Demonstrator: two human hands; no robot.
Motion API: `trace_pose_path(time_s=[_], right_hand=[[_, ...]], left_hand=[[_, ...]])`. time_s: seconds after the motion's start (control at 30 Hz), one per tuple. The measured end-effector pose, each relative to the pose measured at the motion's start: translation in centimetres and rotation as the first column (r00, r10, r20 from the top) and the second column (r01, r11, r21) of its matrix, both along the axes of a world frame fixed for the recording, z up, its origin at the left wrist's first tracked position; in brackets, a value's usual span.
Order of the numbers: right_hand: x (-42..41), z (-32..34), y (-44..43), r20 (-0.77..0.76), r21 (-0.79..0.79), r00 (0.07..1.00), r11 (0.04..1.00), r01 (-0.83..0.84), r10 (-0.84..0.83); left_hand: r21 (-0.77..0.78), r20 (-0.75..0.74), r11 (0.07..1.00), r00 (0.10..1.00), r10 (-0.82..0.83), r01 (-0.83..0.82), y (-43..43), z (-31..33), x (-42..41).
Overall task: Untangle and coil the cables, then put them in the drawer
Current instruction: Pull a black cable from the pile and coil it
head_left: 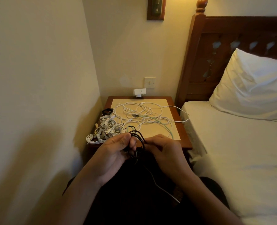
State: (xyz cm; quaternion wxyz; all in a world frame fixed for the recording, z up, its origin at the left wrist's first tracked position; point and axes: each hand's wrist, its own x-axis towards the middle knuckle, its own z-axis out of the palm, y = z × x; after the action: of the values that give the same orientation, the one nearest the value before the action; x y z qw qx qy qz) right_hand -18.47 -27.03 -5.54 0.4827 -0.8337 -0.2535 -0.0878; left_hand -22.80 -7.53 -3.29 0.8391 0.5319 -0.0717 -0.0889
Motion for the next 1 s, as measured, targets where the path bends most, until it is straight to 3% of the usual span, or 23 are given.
trace_pose_path(time_s=[0.1,0.2,0.33,0.43,0.6,0.67,0.77,0.83,0.87,0.9,1.0], right_hand=[[-0.8,0.2,0.4,-0.266,0.298,0.964,0.952,0.071,0.011],[-0.9,0.1,0.9,-0.45,0.467,0.887,0.875,0.131,0.108],[-0.6,-0.8,1.1,-0.608,0.534,0.756,0.829,0.164,0.242],[-0.8,-1.3,1.5,-0.699,0.568,0.608,0.808,0.155,0.375],[-1.0,-1.1,1.4,-0.72,0.666,0.423,0.718,0.201,0.55],[-1.0,-1.1,1.4,-0.732,0.615,0.461,0.778,0.131,0.501],[-1.2,-1.4,1.9,-0.693,0.376,0.681,0.925,0.06,0.238],[-1.4,-1.7,1.8,-0.475,0.092,0.88,0.996,0.019,0.027],[-1.5,-1.8,1.6,-0.357,-0.028,0.934,1.0,0.01,-0.02],[-1.7,-1.7,1.2,-0.281,-0.101,0.959,0.995,0.011,-0.039],[-2.1,-1.4,0.0,-0.189,-0.13,0.982,0.991,-0.01,-0.015]], left_hand=[[-0.008,-0.055,1.0,0.998,0.03,-0.03,-0.5,-0.7,0.1],[0.093,-0.102,0.989,0.987,0.123,-0.114,-1.0,-1.2,0.1],[0.399,-0.012,0.861,0.937,0.349,-0.316,-1.3,-2.0,0.1],[0.595,0.151,0.705,0.915,0.374,-0.386,-1.1,-2.8,0.2],[0.664,0.305,0.574,0.875,0.376,-0.478,-1.0,-3.0,-0.2],[0.696,0.346,0.528,0.871,0.348,-0.487,-0.9,-3.2,-0.3],[0.74,0.431,0.421,0.85,0.302,-0.525,-0.9,-3.6,-0.3],[0.736,0.47,0.373,0.823,0.319,-0.565,-0.8,-3.4,-0.4],[0.734,0.48,0.352,0.81,0.336,-0.581,-0.6,-3.2,-0.4],[0.735,0.479,0.336,0.801,0.359,-0.59,-0.2,-2.9,-0.4],[0.759,0.403,0.351,0.819,0.409,-0.548,1.3,-2.1,-0.4]])
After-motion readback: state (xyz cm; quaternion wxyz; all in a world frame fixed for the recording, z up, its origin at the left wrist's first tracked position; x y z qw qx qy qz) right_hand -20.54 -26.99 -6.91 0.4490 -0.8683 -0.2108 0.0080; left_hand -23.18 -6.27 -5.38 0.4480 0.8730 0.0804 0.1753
